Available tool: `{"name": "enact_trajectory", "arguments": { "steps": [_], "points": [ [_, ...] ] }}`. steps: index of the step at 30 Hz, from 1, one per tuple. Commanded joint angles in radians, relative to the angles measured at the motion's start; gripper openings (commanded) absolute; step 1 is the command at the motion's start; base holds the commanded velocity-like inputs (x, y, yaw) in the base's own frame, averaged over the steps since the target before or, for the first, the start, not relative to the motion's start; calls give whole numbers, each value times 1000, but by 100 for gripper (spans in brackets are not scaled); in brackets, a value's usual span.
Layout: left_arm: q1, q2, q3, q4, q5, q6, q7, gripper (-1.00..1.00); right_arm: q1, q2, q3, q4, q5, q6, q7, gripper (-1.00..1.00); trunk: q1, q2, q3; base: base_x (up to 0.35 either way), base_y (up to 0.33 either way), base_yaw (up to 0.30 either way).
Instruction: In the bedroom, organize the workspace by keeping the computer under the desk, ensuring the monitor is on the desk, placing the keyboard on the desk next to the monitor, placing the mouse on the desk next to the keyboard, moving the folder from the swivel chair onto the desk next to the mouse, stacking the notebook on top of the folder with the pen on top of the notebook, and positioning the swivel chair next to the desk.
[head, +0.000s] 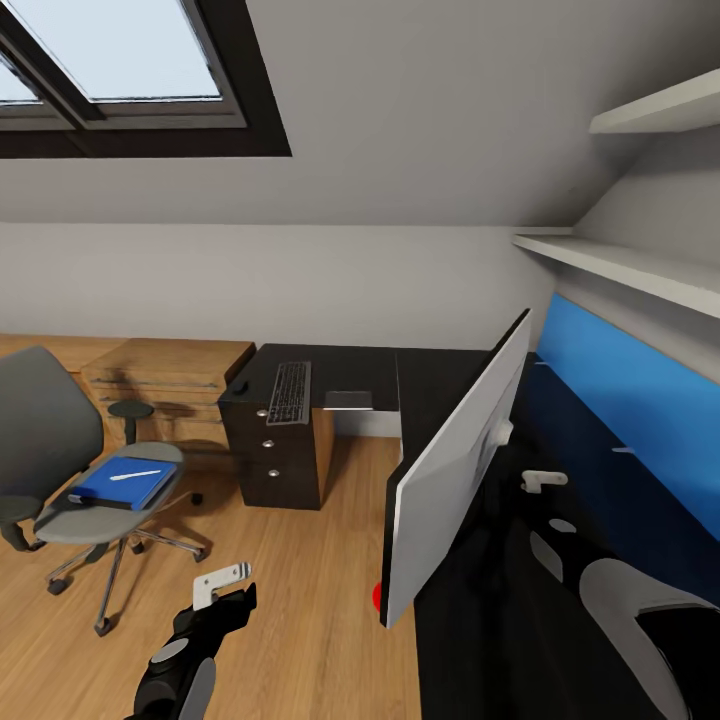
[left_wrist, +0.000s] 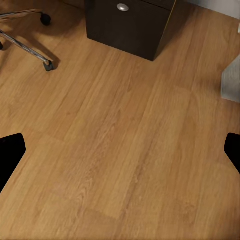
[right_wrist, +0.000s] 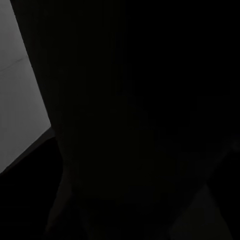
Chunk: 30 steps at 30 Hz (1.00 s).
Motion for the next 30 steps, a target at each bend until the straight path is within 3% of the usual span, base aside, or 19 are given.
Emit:
{"name": "enact_trajectory", "arguments": {
  "steps": [1, 30],
  "points": [
    [-1, 0, 0, -1, 11, 4, 7, 100, -1, -1, 13, 1, -11, -3, 4, -100, 0, -1, -1, 0, 0, 0],
    [-1, 0, 0, -1, 11, 4, 7, 100, -1, -4, 13, 1, -11, -2, 7, -100, 0, -1, -1, 0, 0, 0]
  ]
}}
